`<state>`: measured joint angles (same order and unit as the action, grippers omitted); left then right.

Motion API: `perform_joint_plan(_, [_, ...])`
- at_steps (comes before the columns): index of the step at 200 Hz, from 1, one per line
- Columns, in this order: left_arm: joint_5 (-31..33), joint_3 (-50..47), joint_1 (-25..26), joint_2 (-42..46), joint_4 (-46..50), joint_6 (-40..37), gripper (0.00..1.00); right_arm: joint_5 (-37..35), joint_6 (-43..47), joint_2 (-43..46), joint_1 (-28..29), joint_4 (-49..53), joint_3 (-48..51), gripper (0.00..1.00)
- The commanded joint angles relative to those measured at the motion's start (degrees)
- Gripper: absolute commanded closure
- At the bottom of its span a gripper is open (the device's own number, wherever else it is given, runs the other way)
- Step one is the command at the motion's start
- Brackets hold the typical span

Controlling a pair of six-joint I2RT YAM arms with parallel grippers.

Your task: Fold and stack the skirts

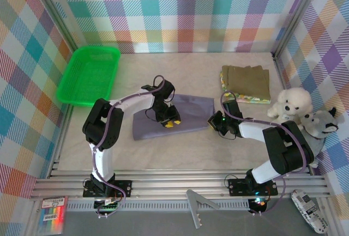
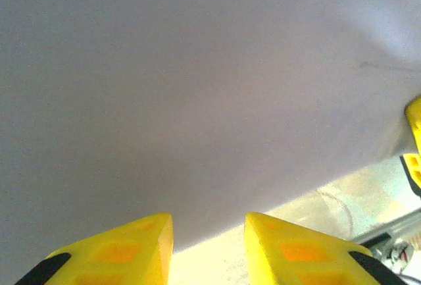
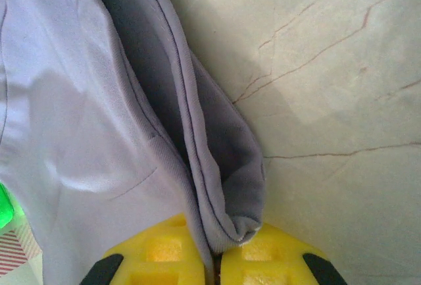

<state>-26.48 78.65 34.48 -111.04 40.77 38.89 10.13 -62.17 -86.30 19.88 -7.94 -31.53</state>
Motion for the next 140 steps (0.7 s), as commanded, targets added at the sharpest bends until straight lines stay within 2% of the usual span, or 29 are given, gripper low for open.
perform_joint_plan(1, [-3.83,-1.05,1.79,-0.31,0.25,-0.50,0.67,-1.08,-0.58,0.43,0.24,0.16,0.32,1.00])
perform_joint_plan(48, [-2.87,-1.51,2.15,-7.32,-2.57,0.41,0.70,-0.95,-0.84,0.30,0.25,0.47,0.24,1.00])
perform_joint_plan(77, [-2.15,-2.58,2.39,-8.40,-2.42,-0.26,0.70,-1.17,-0.83,0.46,0.20,0.79,0.49,1.00])
perform_joint_plan(109, [0.45,-2.28,2.34,-4.37,-2.10,-0.41,0.69,-1.16,-1.13,0.61,0.24,0.83,0.68,1.00])
perform_joint_plan(140, [5.79,-2.89,1.21,2.85,-3.01,1.47,0.57,-1.22,-0.93,0.87,0.24,1.02,0.60,1.00])
